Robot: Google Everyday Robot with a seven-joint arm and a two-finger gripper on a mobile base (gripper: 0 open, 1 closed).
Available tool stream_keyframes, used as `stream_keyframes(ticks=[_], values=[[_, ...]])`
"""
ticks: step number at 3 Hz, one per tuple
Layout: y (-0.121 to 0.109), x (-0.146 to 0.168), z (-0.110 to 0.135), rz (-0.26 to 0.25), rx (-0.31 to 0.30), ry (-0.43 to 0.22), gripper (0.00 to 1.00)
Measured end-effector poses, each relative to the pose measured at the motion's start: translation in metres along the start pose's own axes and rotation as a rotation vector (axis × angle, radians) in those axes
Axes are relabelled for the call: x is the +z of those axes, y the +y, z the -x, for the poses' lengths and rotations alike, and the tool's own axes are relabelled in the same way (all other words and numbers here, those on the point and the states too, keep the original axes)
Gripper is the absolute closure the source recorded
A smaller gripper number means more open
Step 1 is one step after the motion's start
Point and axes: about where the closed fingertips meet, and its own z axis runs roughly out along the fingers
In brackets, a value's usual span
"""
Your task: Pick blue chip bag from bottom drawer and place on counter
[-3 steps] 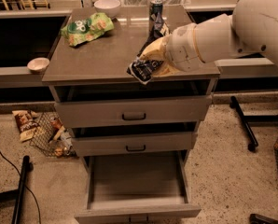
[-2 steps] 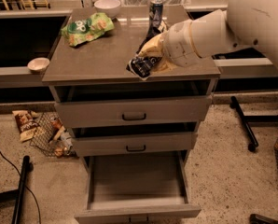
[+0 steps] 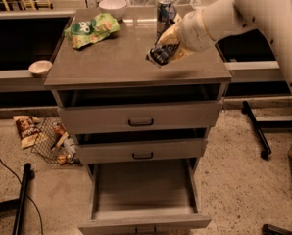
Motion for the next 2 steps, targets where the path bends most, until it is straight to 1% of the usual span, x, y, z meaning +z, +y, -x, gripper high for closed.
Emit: stream_keyframes(ticks=[1,2], values=[[0.001,-0.006,-0.049,0.023,0.042,0.066,1.0],[0.014,-0.003,-0.086,0.099,0.113,0.153,1.0]])
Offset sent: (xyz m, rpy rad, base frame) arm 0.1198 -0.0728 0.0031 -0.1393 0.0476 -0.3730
